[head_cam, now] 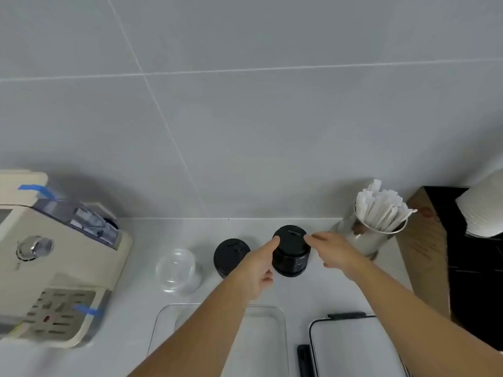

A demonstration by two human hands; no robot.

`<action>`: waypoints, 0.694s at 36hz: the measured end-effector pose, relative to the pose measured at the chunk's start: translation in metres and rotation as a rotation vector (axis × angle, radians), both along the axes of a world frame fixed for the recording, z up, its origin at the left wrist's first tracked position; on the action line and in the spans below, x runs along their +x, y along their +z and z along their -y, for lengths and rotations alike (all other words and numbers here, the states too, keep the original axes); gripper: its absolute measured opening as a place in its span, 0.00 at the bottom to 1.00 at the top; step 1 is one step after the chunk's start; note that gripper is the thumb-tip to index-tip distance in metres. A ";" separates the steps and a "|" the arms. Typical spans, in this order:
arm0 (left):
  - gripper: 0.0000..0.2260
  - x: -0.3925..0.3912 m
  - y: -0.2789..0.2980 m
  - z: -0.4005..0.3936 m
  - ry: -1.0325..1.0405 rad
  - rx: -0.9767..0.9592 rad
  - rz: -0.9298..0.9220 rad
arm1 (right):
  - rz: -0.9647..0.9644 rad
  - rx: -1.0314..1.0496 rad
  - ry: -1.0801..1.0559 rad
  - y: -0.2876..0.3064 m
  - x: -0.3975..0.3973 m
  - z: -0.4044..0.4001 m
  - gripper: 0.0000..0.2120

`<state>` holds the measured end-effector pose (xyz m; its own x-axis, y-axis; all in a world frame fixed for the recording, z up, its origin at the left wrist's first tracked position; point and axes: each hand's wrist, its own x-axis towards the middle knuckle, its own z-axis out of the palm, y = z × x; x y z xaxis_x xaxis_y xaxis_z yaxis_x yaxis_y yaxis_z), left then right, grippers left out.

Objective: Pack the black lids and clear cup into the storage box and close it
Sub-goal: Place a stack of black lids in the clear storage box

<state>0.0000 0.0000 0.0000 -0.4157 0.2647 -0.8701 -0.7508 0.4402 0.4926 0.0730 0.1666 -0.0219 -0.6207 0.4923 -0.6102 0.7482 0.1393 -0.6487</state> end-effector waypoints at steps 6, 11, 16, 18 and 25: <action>0.22 -0.002 -0.013 -0.007 0.060 0.011 0.006 | 0.019 -0.111 -0.049 -0.002 -0.005 0.002 0.16; 0.22 -0.002 -0.017 -0.012 0.092 0.057 0.018 | -0.009 -0.202 -0.087 -0.013 -0.008 0.003 0.14; 0.20 -0.001 -0.019 -0.016 0.093 0.068 0.022 | -0.010 -0.209 -0.089 -0.020 -0.010 0.003 0.17; 0.17 -0.002 -0.021 -0.016 0.096 0.067 0.020 | -0.006 -0.218 -0.093 -0.019 -0.010 0.003 0.16; 0.14 -0.002 -0.024 -0.019 0.113 0.066 0.036 | -0.001 -0.271 -0.127 -0.021 -0.010 0.001 0.14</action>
<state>-0.0016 0.0195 -0.0236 -0.4146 0.2751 -0.8674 -0.8115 0.3195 0.4892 0.0632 0.1659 -0.0424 -0.5651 0.3856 -0.7294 0.7480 -0.1335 -0.6501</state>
